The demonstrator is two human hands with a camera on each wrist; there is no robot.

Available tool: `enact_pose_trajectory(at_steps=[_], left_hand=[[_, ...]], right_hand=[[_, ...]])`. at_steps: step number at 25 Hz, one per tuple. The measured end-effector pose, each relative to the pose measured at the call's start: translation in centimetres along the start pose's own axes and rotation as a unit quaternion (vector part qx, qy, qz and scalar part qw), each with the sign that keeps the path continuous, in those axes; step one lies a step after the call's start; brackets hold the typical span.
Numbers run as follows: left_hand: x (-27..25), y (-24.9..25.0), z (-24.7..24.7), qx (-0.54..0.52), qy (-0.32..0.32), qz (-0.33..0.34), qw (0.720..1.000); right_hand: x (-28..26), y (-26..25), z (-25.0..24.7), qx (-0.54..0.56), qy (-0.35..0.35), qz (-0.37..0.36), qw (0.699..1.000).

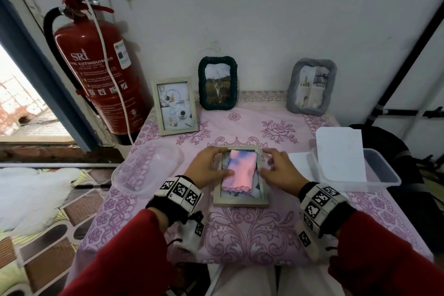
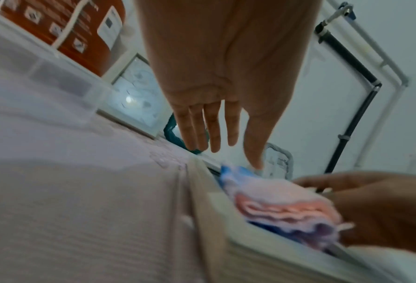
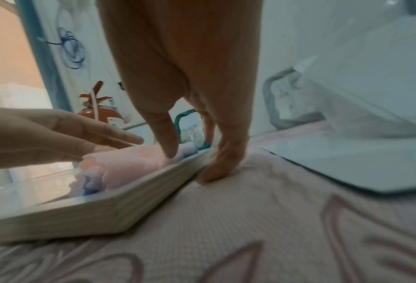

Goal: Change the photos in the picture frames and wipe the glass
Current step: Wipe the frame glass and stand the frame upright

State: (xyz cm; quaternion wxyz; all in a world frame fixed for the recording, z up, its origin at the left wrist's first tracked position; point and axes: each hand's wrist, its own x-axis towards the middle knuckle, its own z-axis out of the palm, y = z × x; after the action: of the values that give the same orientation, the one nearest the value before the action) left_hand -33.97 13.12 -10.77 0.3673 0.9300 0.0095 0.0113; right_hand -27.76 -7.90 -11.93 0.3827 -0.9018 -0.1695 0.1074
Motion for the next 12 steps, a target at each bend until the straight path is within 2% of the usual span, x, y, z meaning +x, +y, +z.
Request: enact_pose_trajectory(at_steps=[2,3,4,7,12], left_hand=[[0.2,-1.1,-0.8,0.067,-0.059,-0.006,0.996],[0.4,-1.5,-0.9,0.114,-0.096,-0.009,0.989],[0.6,-1.8,-0.9,0.166,-0.124,-0.008,0.978],[1.5,-2.3,-0.5,0.264,-0.178,-0.007,0.948],[2.6,-3.4,0.2,0.279,-0.202,-0.002,0.939]], right_hand=[[-0.2,-1.6,0.3,-0.089,0.073,-0.104,0.988],[-0.3,-2.5,0.6,-0.128,0.061,-0.145,0.979],[-0.2,-3.3,1.2,-0.180,0.021,-0.167,0.969],[0.2,-3.9,3.1,-0.327,-0.110,-0.133,0.929],[1.2,-3.6,2.8,-0.289,-0.137,-0.142,0.937]])
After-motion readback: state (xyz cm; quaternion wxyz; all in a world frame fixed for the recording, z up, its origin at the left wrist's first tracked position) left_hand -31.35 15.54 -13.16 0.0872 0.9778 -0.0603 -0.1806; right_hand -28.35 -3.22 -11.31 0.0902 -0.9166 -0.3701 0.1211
